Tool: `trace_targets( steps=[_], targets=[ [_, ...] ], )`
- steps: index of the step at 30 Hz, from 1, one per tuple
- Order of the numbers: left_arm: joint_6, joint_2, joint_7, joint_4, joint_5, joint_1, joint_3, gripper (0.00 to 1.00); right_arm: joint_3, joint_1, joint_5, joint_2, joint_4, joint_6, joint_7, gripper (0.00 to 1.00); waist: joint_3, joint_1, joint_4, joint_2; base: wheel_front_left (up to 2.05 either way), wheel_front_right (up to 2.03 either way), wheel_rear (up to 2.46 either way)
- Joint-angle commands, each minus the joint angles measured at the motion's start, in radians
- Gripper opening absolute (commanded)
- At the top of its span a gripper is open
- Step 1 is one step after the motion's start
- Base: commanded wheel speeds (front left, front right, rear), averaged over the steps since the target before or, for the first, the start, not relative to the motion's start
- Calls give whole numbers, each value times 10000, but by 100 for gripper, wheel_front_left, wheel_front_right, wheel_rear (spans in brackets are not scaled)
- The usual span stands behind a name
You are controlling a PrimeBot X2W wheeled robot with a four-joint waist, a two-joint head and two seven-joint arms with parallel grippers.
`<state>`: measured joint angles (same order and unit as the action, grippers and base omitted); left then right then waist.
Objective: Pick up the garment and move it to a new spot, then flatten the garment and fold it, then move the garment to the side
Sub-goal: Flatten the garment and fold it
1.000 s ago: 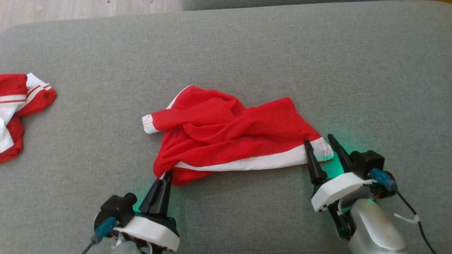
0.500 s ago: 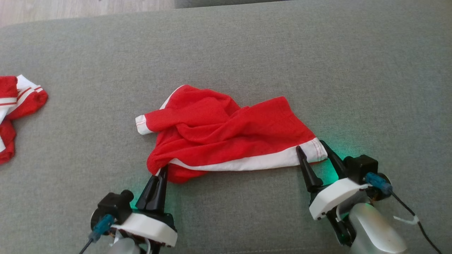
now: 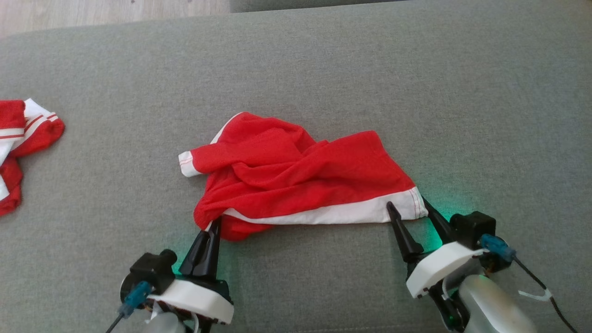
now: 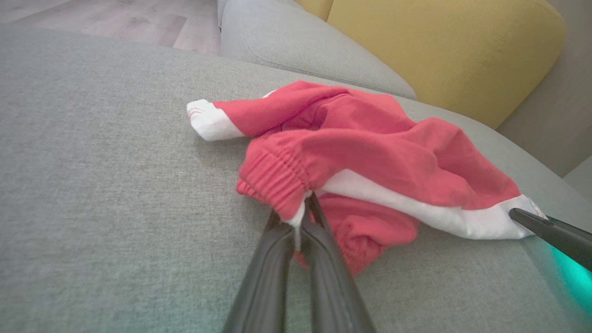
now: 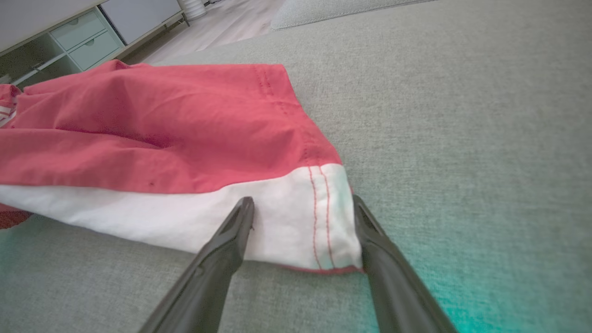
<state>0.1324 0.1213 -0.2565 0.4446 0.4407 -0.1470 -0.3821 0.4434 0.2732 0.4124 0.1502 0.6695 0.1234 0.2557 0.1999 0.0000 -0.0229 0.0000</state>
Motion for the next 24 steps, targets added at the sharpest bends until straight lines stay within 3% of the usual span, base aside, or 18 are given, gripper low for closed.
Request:
trace_targets(
  steps=[1,16,24],
  targets=[
    [-17,72,-53,-227,-81,-309,417,0,265,-19,93,124,-202,73,61,100,6,0,0,0,0,0,0],
    [-17,144,-53,-168,-107,-245,390,0,1470,45,1435,739,-992,73,61,100,-52,0,-97,0,0,0,0],
    [-17,157,-53,-125,-106,-244,226,0,1800,334,1984,688,-633,73,61,100,-113,0,-41,0,0,0,0]
  ],
)
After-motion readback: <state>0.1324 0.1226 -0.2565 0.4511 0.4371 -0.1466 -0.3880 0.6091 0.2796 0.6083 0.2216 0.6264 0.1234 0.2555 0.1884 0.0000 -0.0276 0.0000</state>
